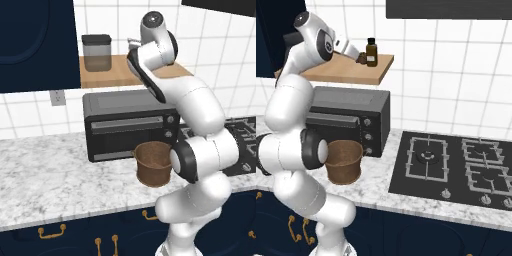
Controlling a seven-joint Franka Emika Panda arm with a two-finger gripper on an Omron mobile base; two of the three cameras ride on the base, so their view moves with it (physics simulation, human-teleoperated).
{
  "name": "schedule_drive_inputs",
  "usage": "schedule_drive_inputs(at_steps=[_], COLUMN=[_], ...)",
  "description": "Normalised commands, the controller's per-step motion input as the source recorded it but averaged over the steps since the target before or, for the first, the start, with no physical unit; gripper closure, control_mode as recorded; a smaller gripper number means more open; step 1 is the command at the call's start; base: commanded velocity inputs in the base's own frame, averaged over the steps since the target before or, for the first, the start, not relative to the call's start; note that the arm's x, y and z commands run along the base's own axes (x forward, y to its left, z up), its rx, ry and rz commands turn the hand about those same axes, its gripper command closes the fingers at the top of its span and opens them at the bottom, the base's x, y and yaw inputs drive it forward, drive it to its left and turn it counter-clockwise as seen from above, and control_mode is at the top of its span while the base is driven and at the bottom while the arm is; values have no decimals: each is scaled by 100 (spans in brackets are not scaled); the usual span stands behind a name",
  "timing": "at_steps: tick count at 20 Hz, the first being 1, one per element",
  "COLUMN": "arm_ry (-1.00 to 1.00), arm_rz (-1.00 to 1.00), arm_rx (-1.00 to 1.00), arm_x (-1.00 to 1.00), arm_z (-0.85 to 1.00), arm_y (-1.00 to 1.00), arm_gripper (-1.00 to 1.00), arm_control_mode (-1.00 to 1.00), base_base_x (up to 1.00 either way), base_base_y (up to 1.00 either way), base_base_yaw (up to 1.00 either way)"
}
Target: Open the cabinet, pick up the bread from the cabinet and place it in the basket. Then move the basket to the dining counter.
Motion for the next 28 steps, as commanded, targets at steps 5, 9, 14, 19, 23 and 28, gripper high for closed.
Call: schedule_drive_inputs(at_steps=[5,9,14,19,23,28], arm_ry=[3,0,3,3,4,3], arm_rz=[-5,-17,-20,-15,-9,-3], arm_rx=[1,1,4,5,5,2], arm_x=[36,49,38,40,29,15], arm_z=[0,0,-4,-7,-14,-21], arm_y=[-3,0,0,-4,-15,-29], arm_gripper=[-100,-100,-100,-100,-100,-100], arm_control_mode=[-100,-100,-100,-100,-100,-100], base_base_x=[0,0,0,0,0,0], base_base_y=[0,0,0,0,0,0], base_base_yaw=[0,0,0,0,0,0])
